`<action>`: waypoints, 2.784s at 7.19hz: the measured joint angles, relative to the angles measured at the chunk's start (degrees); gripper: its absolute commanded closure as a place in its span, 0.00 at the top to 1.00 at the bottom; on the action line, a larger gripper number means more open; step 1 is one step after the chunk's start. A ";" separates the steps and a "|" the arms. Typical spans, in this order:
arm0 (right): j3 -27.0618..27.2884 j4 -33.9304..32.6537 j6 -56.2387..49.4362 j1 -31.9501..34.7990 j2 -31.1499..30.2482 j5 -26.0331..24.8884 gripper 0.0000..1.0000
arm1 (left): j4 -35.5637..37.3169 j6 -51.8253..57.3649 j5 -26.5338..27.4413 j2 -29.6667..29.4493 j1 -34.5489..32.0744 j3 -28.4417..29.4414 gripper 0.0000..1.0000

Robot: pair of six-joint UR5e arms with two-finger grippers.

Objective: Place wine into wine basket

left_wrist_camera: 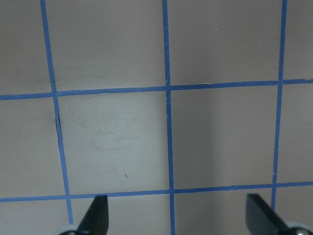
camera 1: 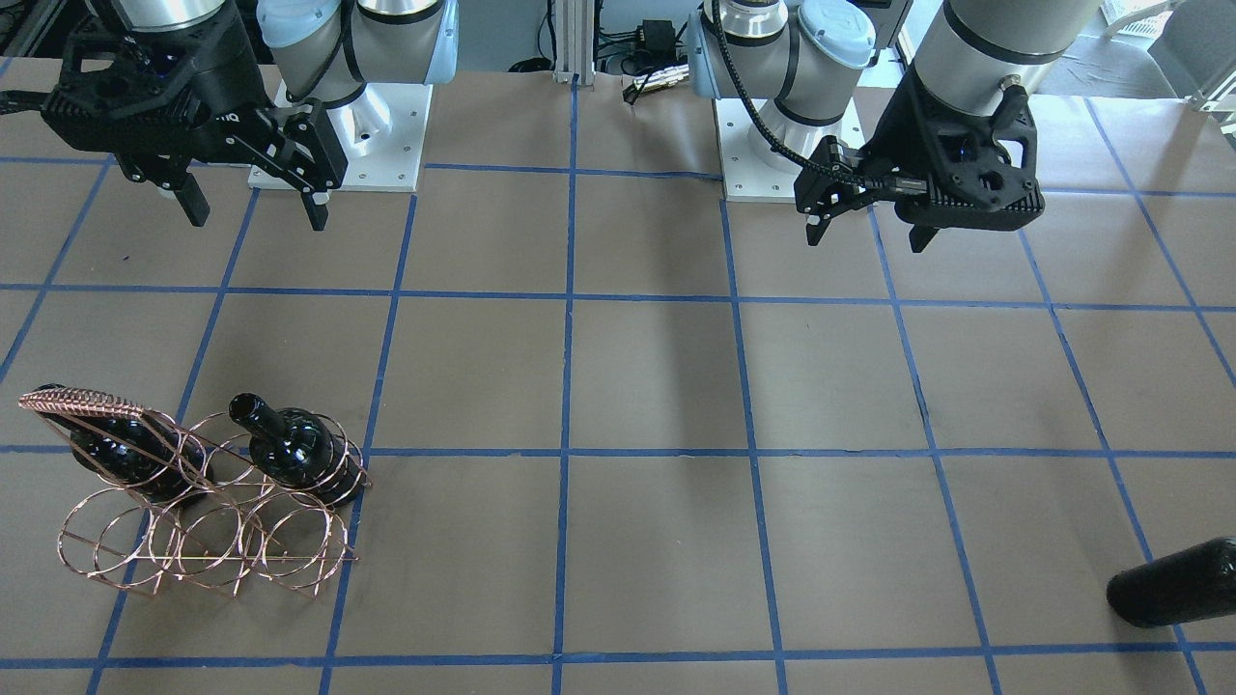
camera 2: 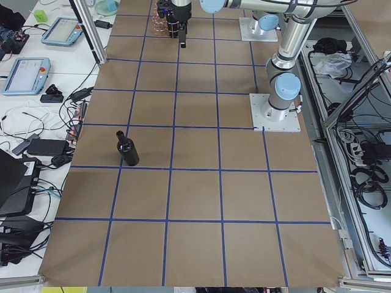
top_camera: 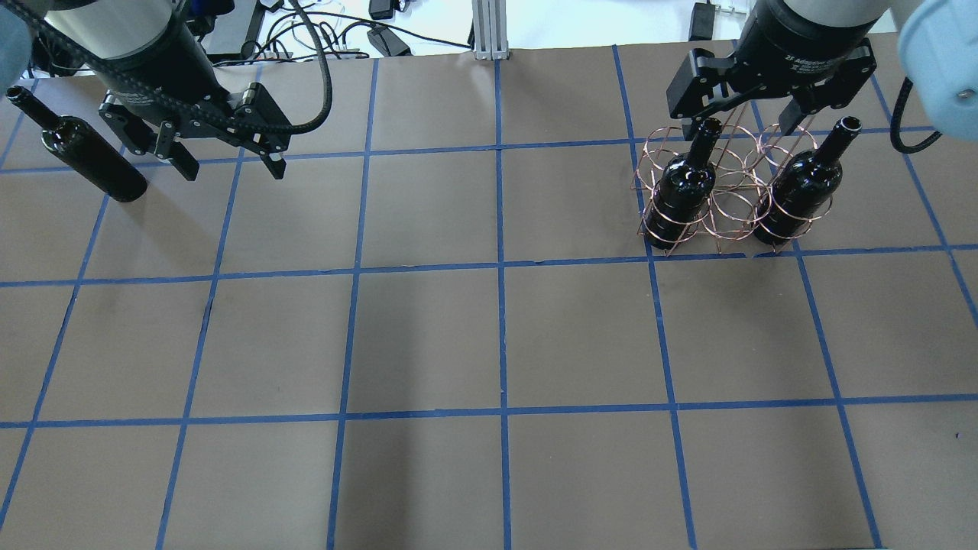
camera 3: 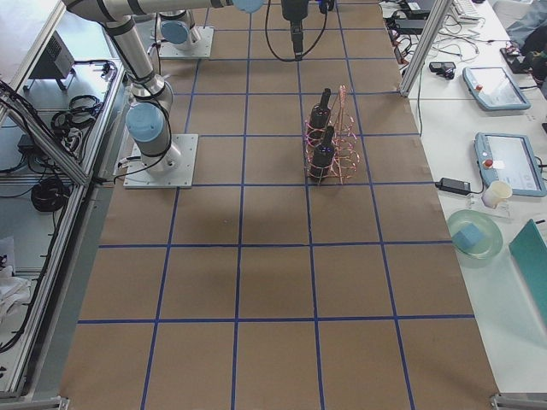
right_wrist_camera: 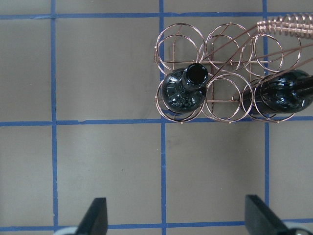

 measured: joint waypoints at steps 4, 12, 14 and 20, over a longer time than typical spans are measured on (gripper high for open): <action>0.00 -0.01 0.08 0.00 0.00 -0.02 1.00 | 0.06 0.22 -0.51 -0.03 2.09 -0.11 1.00; 0.09 0.33 0.16 0.00 0.00 0.05 1.00 | 4.62 21.91 1.22 -17.14 24.74 15.19 1.00; 0.09 0.36 0.17 0.00 0.00 0.05 1.00 | 6.94 22.53 1.23 -21.89 28.09 18.72 1.00; 0.09 0.47 0.17 0.00 0.00 0.04 1.00 | 18.79 23.71 0.09 -31.32 31.44 22.55 1.00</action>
